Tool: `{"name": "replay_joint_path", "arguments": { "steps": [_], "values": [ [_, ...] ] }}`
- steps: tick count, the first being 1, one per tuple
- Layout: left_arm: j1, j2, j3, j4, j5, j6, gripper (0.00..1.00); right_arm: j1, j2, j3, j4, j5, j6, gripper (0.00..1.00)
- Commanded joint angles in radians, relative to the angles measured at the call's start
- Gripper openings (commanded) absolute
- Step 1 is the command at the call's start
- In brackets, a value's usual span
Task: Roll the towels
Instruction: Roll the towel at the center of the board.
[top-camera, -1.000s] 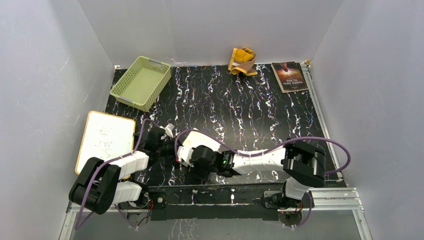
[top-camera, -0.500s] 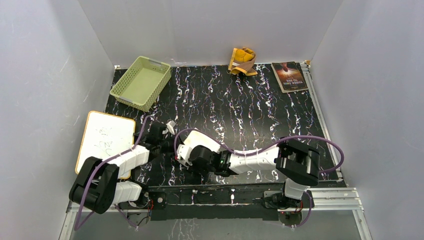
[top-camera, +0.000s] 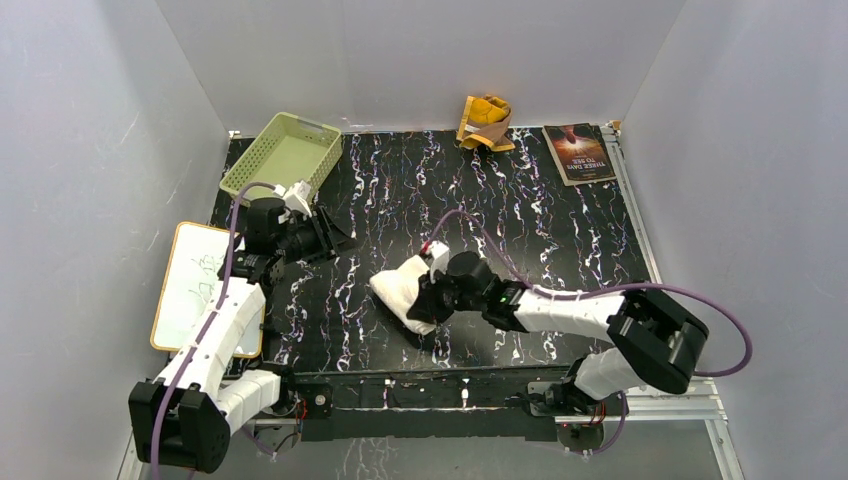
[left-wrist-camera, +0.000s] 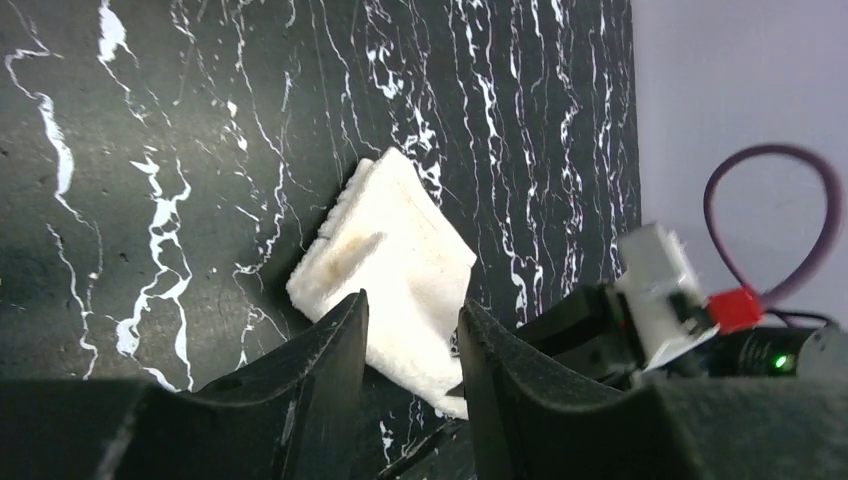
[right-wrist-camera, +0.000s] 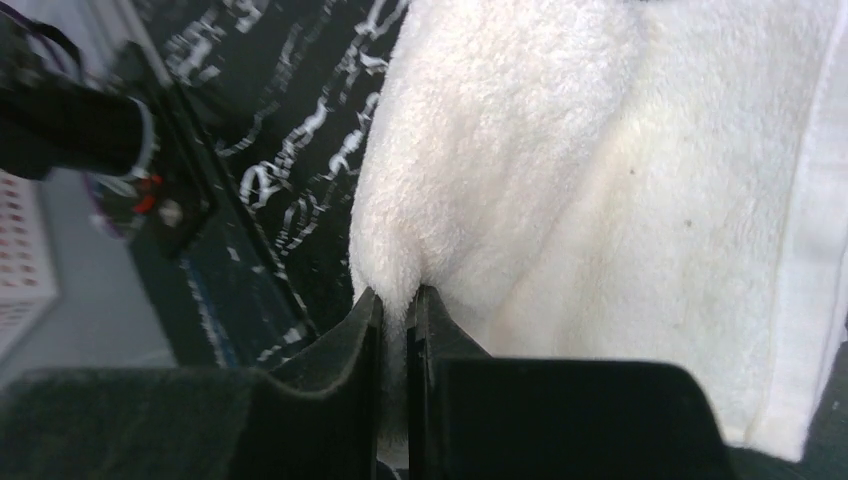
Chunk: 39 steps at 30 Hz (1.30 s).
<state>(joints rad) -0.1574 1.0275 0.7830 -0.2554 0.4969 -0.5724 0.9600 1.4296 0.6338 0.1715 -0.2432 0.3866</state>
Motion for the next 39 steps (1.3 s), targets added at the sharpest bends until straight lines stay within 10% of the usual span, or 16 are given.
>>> {"name": "replay_joint_path", "arguments": {
  "steps": [1, 11, 25, 36, 39],
  "values": [
    [-0.012, -0.025, -0.051, -0.006, 0.097, -0.010, 0.37, -0.084, -0.060, -0.043, 0.261, -0.196, 0.241, 0.00],
    [-0.205, 0.037, -0.097, 0.144, 0.016, -0.086, 0.30, -0.288, 0.139, -0.236, 0.811, -0.504, 0.619, 0.00],
    [-0.377, 0.300, -0.167, 0.434, -0.024, -0.218, 0.27, -0.316, 0.477, -0.353, 1.302, -0.522, 0.880, 0.00],
    [-0.456, 0.551, -0.271, 0.661, -0.085, -0.290, 0.21, -0.317, 0.387, -0.239, 0.841, -0.471, 0.609, 0.00],
    [-0.456, 0.595, -0.267, 0.648, -0.099, -0.271, 0.20, -0.314, 0.282, -0.158, 0.506, -0.390, 0.410, 0.40]
  ]
}}
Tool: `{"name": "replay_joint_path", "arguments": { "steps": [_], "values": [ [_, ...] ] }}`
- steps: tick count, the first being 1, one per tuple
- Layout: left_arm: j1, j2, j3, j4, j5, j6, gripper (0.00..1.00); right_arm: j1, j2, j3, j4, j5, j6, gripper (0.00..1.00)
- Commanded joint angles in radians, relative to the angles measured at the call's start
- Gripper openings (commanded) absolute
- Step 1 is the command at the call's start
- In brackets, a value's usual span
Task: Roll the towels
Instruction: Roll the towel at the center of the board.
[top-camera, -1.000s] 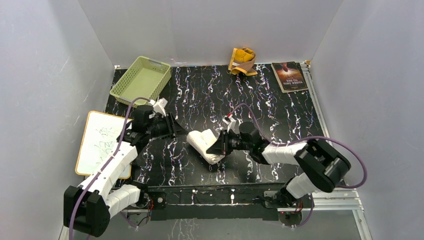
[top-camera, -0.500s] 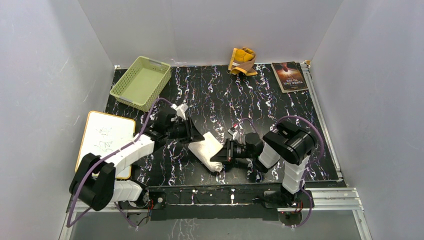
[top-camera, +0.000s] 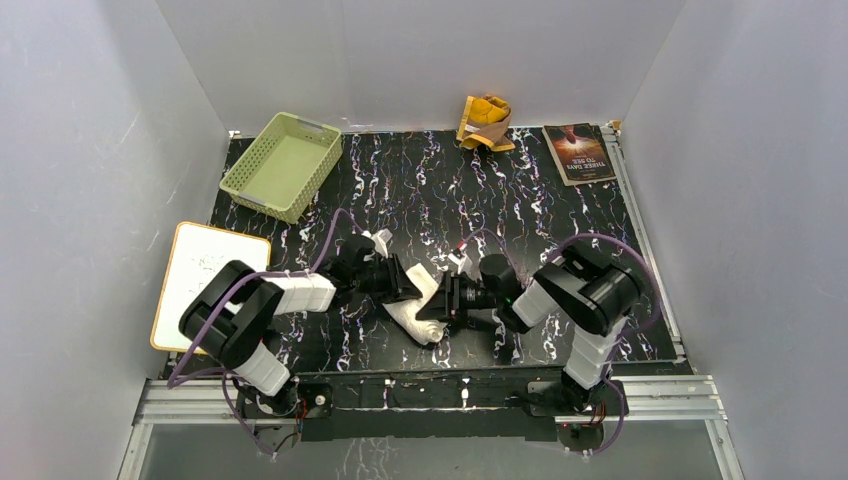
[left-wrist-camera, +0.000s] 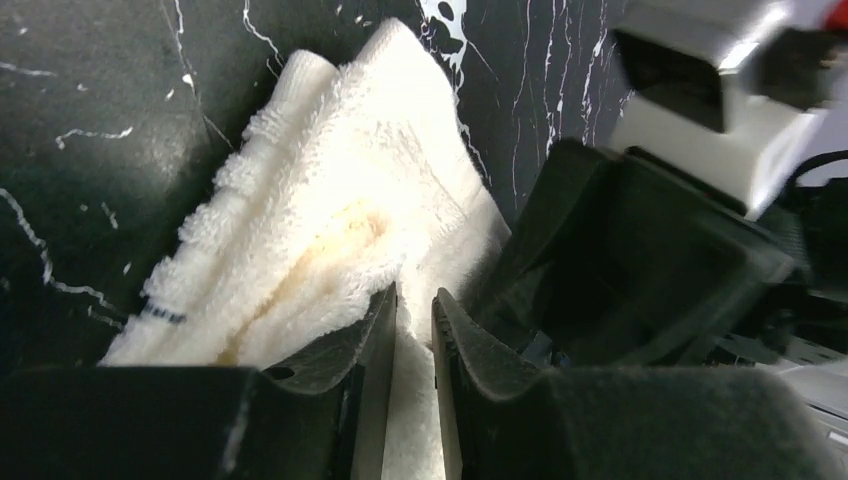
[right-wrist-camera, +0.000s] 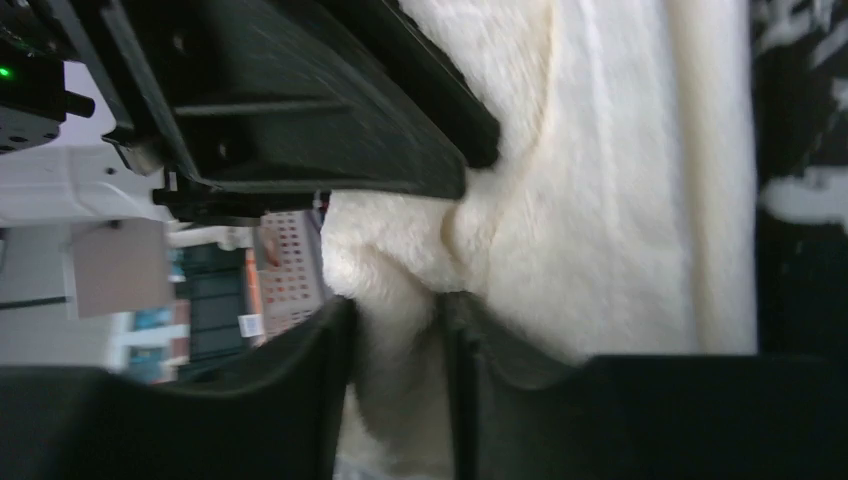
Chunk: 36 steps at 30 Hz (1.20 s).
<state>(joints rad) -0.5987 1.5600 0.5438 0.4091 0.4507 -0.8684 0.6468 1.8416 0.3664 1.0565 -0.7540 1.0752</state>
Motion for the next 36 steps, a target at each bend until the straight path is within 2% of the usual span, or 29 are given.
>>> {"name": "replay_joint_path", "arguments": {
  "steps": [1, 3, 5, 10, 13, 16, 21, 28, 36],
  "values": [
    [-0.016, 0.070, -0.022, -0.036, -0.068, 0.039, 0.20, 0.000, -0.188, 0.135, -0.485, 0.170, -0.345, 0.48],
    [-0.016, 0.074, -0.008, -0.080, -0.086, 0.068, 0.20, 0.000, -0.264, 0.180, -0.674, 0.265, -0.468, 0.59],
    [-0.016, 0.077, 0.007, -0.120, -0.100, 0.096, 0.20, -0.001, -0.337, 0.225, -0.842, 0.361, -0.574, 0.64],
    [-0.015, 0.089, 0.011, -0.154, -0.116, 0.119, 0.19, 0.034, -0.484, 0.347, -1.147, 0.567, -0.818, 0.66],
    [-0.015, 0.097, 0.000, -0.144, -0.116, 0.113, 0.19, 0.153, -0.539, 0.389, -1.227, 0.750, -0.940, 0.66],
    [-0.015, 0.107, -0.003, -0.135, -0.113, 0.105, 0.19, 0.299, -0.572, 0.371, -1.219, 0.884, -0.971, 0.66],
    [-0.015, 0.126, 0.013, -0.142, -0.101, 0.104, 0.18, 0.495, -0.560, 0.304, -1.106, 1.047, -0.980, 0.67],
    [-0.011, 0.139, 0.031, -0.159, -0.093, 0.109, 0.18, 0.558, -0.459, 0.277, -0.956, 1.018, -0.966, 0.67],
    [-0.008, 0.156, 0.031, -0.173, -0.096, 0.105, 0.18, 0.631, -0.365, 0.317, -0.892, 1.027, -0.932, 0.66]
  ]
}}
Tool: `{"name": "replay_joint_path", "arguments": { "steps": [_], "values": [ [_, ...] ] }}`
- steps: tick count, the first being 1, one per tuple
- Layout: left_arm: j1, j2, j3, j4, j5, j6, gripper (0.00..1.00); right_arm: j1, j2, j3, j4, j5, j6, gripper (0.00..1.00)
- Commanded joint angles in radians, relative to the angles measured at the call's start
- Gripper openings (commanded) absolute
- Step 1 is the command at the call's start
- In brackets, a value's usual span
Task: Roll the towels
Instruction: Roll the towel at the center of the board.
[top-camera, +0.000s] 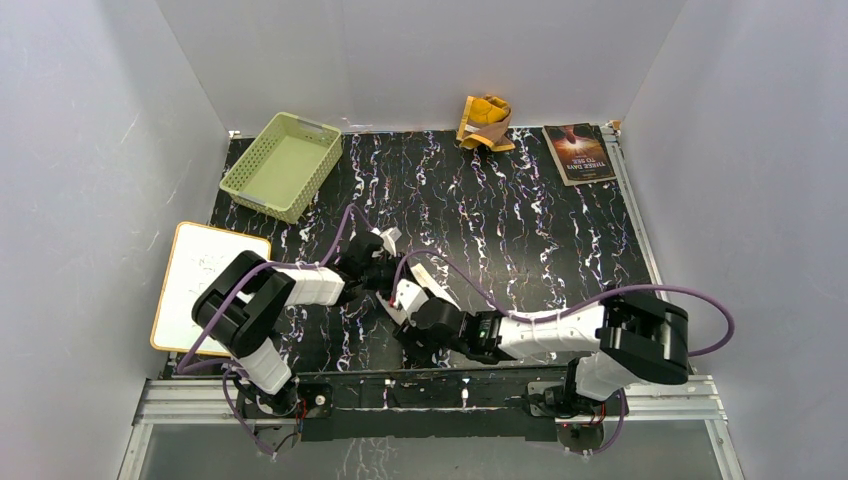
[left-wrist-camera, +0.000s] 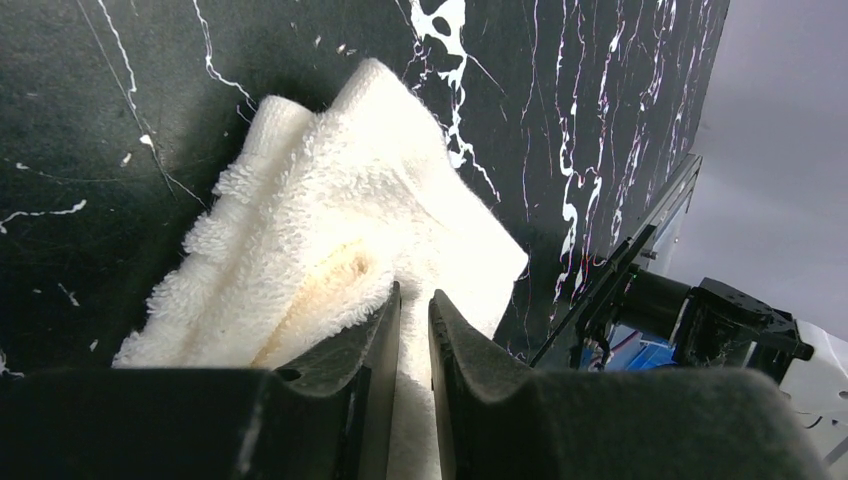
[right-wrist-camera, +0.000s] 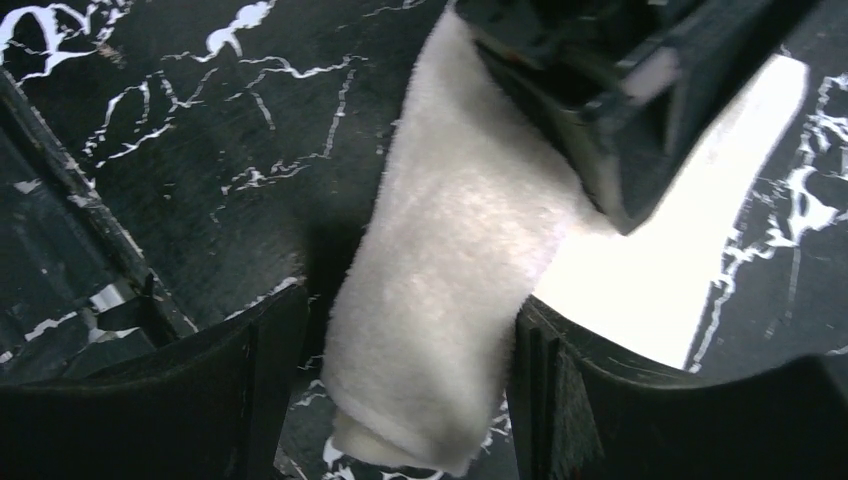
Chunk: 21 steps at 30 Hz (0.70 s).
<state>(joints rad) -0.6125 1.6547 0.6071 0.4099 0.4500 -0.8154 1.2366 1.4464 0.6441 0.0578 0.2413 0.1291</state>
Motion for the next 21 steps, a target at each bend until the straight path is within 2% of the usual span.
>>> {"name": "replay_joint_path", "arguments": {
  "steps": [1, 6, 12, 17, 21],
  "values": [
    [0.006, 0.062, -0.031, -0.180, -0.098, 0.051, 0.18, 0.053, 0.043, 0.050, 0.108, 0.036, 0.016, 0.66],
    [0.011, 0.057, -0.025, -0.206, -0.114, 0.051, 0.18, 0.070, 0.109, 0.109, 0.058, 0.095, 0.033, 0.66],
    [0.036, 0.021, -0.014, -0.288, -0.139, 0.066, 0.17, 0.068, 0.112, 0.117, 0.050, 0.047, 0.031, 0.67],
    [0.060, -0.047, -0.071, -0.352, -0.185, 0.043, 0.08, 0.023, 0.030, 0.053, 0.100, -0.179, -0.031, 0.60],
    [0.072, -0.166, -0.219, -0.257, -0.234, -0.103, 0.02, -0.095, -0.030, 0.009, 0.061, -0.388, -0.072, 0.51]
  ]
}}
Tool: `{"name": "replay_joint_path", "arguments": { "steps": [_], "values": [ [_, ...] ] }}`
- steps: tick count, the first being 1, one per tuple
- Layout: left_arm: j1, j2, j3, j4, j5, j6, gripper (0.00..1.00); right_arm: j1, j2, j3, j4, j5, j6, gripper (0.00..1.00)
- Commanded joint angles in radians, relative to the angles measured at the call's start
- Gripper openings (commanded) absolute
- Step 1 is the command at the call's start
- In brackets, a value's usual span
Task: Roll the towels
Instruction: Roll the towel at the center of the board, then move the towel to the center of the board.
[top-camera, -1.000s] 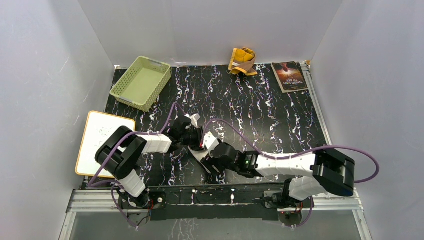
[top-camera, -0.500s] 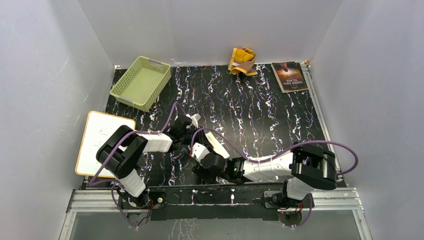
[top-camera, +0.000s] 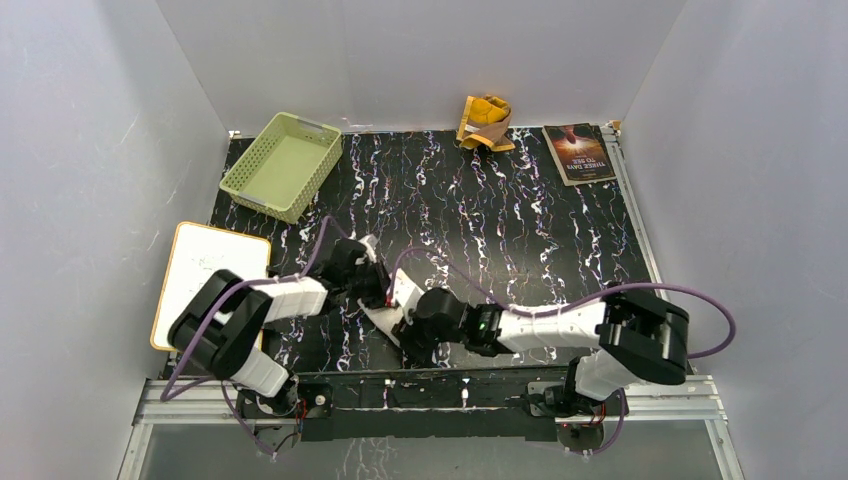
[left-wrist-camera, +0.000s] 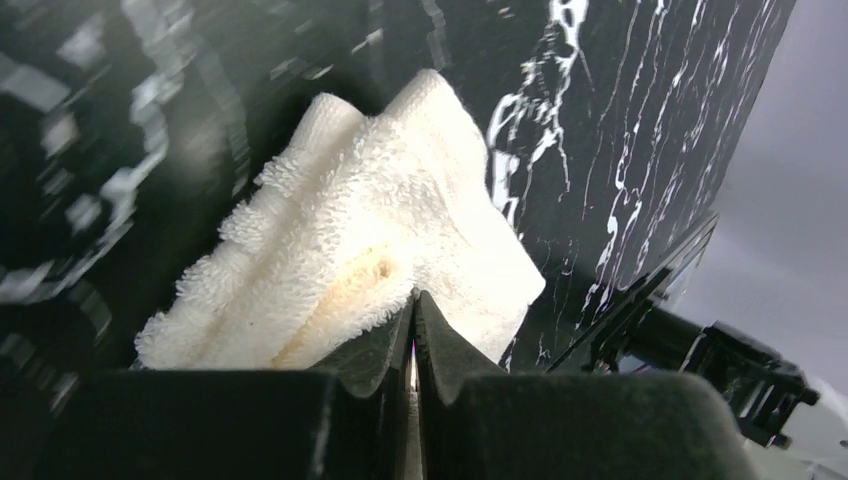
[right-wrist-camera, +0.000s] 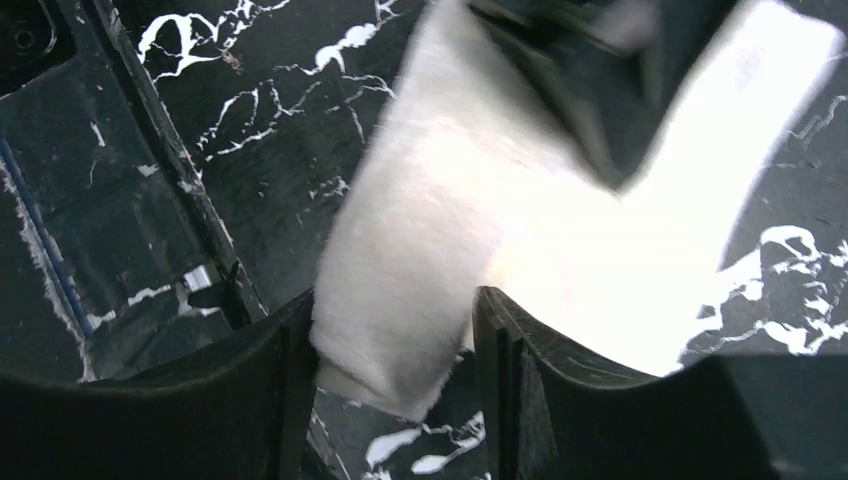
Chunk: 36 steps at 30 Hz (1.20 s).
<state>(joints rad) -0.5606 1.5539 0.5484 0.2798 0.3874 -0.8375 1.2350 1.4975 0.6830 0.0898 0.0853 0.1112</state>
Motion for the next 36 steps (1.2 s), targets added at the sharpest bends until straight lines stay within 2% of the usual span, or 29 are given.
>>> {"name": "replay_joint_path", "arguments": {
  "steps": [1, 5, 8, 11, 14, 17, 19, 21, 22, 23, 24, 27, 32, 36],
  "values": [
    [0.022, -0.102, -0.202, -0.101, -0.190, -0.136, 0.02, -0.123, -0.092, -0.037, 0.009, -0.265, -0.070, 0.48],
    [0.009, -0.280, -0.377, 0.030, -0.288, -0.394, 0.01, -0.184, -0.147, -0.049, -0.059, -0.290, -0.147, 0.44],
    [-0.007, -0.375, -0.415, 0.011, -0.374, -0.488, 0.01, -0.239, -0.190, -0.044, -0.048, -0.295, -0.206, 0.45],
    [-0.013, -0.407, -0.374, -0.019, -0.432, -0.508, 0.02, -0.309, -0.170, 0.002, -0.049, -0.348, -0.277, 0.45],
    [-0.013, -0.370, -0.298, -0.049, -0.472, -0.502, 0.02, -0.403, -0.109, 0.082, -0.091, -0.460, -0.331, 0.45],
    [-0.012, -0.313, -0.252, -0.024, -0.493, -0.505, 0.02, -0.504, -0.094, 0.156, -0.089, -0.603, -0.311, 0.50],
    [-0.012, -0.281, -0.236, -0.004, -0.489, -0.508, 0.02, -0.515, -0.081, 0.186, -0.057, -0.630, -0.286, 0.52],
    [-0.012, -0.263, -0.241, 0.022, -0.483, -0.517, 0.01, -0.515, -0.030, 0.237, -0.088, -0.632, -0.275, 0.45],
    [-0.012, -0.260, -0.247, 0.029, -0.479, -0.522, 0.02, -0.515, 0.013, 0.274, -0.128, -0.639, -0.267, 0.34],
    [-0.012, -0.263, -0.252, 0.029, -0.479, -0.526, 0.02, -0.516, 0.055, 0.312, -0.171, -0.654, -0.262, 0.10],
    [-0.012, -0.269, -0.258, 0.025, -0.482, -0.527, 0.02, -0.515, 0.107, 0.356, -0.223, -0.665, -0.245, 0.00],
    [-0.013, -0.305, -0.273, 0.002, -0.496, -0.530, 0.01, -0.498, 0.214, 0.411, -0.262, -0.705, -0.182, 0.00],
    [-0.012, -0.362, -0.293, -0.028, -0.507, -0.535, 0.02, -0.451, 0.214, 0.301, -0.060, -0.684, -0.071, 0.00],
    [-0.012, -0.386, -0.301, -0.041, -0.505, -0.531, 0.02, -0.444, 0.225, 0.269, -0.003, -0.682, -0.038, 0.00]
  ]
}}
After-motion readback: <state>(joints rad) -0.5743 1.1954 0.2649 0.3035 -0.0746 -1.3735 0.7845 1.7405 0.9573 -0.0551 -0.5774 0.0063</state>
